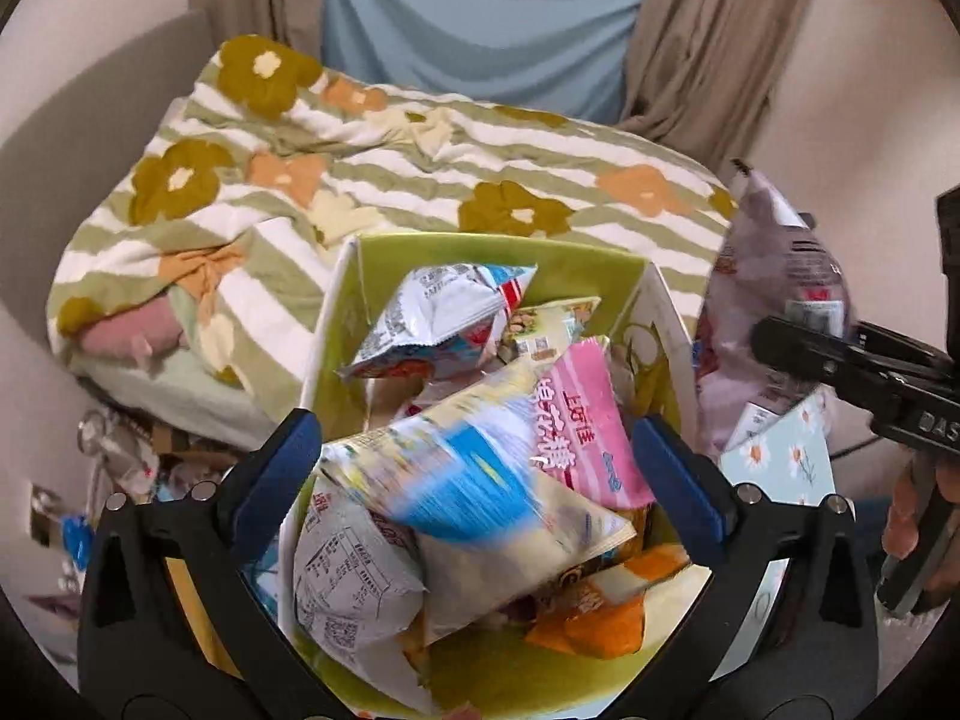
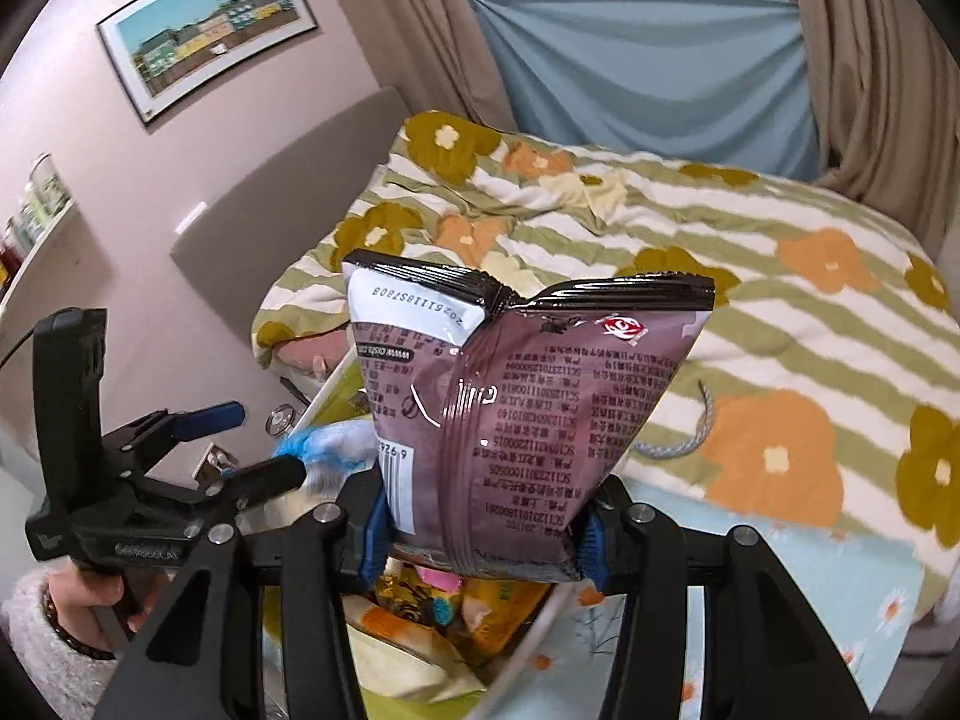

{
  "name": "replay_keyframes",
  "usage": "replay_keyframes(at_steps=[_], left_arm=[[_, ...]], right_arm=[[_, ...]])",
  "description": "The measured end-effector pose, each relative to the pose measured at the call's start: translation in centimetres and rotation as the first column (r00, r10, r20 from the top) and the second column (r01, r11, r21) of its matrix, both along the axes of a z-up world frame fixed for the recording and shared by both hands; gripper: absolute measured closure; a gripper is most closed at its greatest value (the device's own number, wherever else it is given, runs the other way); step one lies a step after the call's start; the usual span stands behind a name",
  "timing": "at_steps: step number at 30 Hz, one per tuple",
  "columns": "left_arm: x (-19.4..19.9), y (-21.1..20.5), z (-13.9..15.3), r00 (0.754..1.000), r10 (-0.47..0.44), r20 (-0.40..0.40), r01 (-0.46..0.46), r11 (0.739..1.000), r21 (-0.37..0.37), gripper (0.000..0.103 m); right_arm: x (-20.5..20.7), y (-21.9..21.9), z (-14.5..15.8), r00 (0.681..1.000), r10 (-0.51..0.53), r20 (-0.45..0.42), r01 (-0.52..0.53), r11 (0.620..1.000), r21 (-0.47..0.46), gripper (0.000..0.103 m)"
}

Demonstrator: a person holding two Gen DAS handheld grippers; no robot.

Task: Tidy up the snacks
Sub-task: 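Carry both bags over the box and open both tools to drop them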

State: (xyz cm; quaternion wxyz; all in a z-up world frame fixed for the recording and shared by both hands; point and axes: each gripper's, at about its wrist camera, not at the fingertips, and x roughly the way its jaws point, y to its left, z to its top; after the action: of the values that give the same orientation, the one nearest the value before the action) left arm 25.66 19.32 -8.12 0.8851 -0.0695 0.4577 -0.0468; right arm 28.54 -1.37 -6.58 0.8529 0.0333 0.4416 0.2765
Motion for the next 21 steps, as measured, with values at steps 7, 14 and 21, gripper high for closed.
replay_keyframes(at_steps=[7,14,21], left_arm=[[-2.2,0.6,0.7,0.999,-0.027,0.027,0.029,0.997,-0.069,0.0],[-2.8,1.2,0.7,0.999,-0.006,0.039,0.007,1.0,-0.026,0.0],[-2.6,1.2,-0.7,1.0,-0.005,0.027,0.004,0.999,0.04,0.0]], right_arm=[[0.2,1.0,-0.5,0.998,-0.046,-0.036,0.045,0.998,-0.032,0.057],[2.5,2.9,-1.6,0.995,-0.059,-0.082,0.056,0.998,-0.037,0.053],[2.2,2.8,-2.6,0.99,-0.133,-0.042,0.132,0.991,-0.029,0.0]])
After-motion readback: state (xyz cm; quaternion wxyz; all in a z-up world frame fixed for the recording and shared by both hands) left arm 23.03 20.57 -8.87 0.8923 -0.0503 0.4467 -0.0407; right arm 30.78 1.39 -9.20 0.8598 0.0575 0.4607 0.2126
